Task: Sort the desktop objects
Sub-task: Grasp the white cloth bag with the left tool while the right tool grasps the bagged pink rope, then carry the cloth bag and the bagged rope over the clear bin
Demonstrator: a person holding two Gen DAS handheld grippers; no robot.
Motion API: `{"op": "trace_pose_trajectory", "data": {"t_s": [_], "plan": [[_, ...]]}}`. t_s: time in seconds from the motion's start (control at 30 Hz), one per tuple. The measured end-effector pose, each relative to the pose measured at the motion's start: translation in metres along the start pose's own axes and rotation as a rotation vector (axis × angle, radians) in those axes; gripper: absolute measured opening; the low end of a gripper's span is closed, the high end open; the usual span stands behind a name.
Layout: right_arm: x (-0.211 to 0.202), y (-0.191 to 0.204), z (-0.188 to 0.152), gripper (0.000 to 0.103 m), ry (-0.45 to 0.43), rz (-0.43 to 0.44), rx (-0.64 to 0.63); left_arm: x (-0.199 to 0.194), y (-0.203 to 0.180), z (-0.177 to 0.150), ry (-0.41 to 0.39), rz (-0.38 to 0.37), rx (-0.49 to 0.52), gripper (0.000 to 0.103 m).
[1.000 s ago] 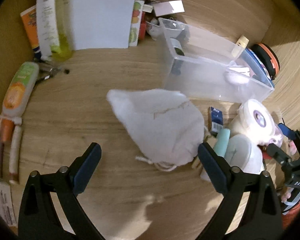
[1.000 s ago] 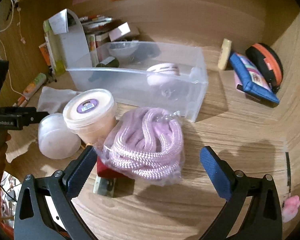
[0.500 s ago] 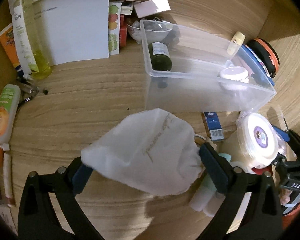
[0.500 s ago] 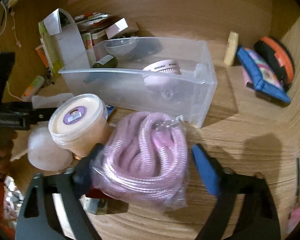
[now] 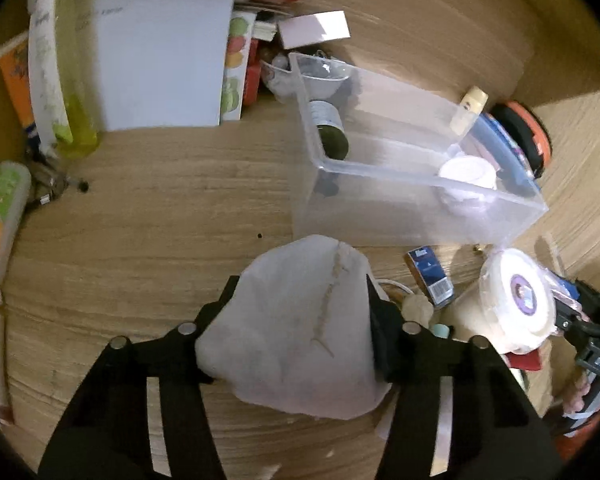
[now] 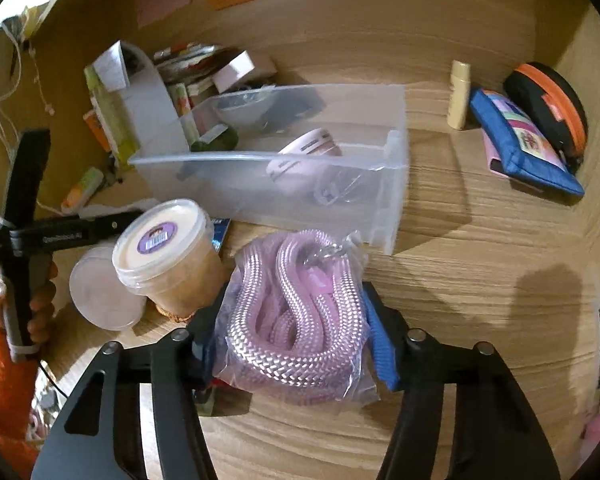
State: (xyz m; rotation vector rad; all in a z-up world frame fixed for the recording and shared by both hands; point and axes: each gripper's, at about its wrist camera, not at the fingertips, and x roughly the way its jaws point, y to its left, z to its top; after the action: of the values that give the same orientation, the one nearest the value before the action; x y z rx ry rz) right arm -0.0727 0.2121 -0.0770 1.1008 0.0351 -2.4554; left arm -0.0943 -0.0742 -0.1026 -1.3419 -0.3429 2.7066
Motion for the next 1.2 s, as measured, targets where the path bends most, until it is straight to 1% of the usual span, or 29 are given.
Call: {"op": "trace_pose_trajectory", "data": {"t_s": [0.03, 0.13, 0.2, 0.3, 0.37, 0.47, 0.57, 0.63, 0.8, 1.03, 1.2], "plan": [[-0.004, -0.002, 0.0, 0.053, -0.007, -0.001, 0.011, -0.002, 0.0, -0.001, -0.006, 0.008, 0.004, 0.049], [-0.013, -0.01, -0.001, 0.052, -0.024, 0.007, 0.044, -0.008, -0.007, -0.006, -0.04, 0.079, 0.038, 0.044], [-0.02, -0.014, -0.002, 0.052, -0.039, 0.0, 0.059, -0.013, -0.01, -0.01, -0.062, 0.119, 0.056, 0.043], [-0.03, -0.018, -0.002, 0.052, -0.06, -0.003, 0.075, -0.02, -0.008, -0.014, -0.072, 0.132, 0.055, 0.042], [-0.038, -0.021, -0.002, 0.052, -0.077, 0.0, 0.084, -0.024, -0.004, -0.017, -0.078, 0.13, 0.042, 0.041], [-0.048, -0.021, -0.001, 0.052, -0.101, -0.009, 0.078, -0.033, 0.001, -0.019, -0.103, 0.131, 0.019, 0.041], [-0.056, -0.02, 0.001, 0.052, -0.119, -0.001, 0.079, -0.044, 0.005, -0.019, -0.128, 0.127, 0.002, 0.041], [-0.06, -0.02, 0.002, 0.052, -0.129, -0.001, 0.08, -0.051, 0.004, -0.017, -0.142, 0.118, -0.002, 0.041], [-0.067, -0.017, 0.005, 0.052, -0.156, 0.014, 0.08, -0.07, -0.003, -0.011, -0.2, 0.131, -0.001, 0.041], [-0.073, -0.014, 0.013, 0.052, -0.186, 0.035, 0.083, -0.087, -0.012, 0.002, -0.243, 0.097, 0.001, 0.041], [-0.081, -0.014, 0.022, 0.052, -0.218, 0.045, 0.084, -0.096, -0.017, 0.012, -0.262, 0.052, -0.002, 0.041]]}}
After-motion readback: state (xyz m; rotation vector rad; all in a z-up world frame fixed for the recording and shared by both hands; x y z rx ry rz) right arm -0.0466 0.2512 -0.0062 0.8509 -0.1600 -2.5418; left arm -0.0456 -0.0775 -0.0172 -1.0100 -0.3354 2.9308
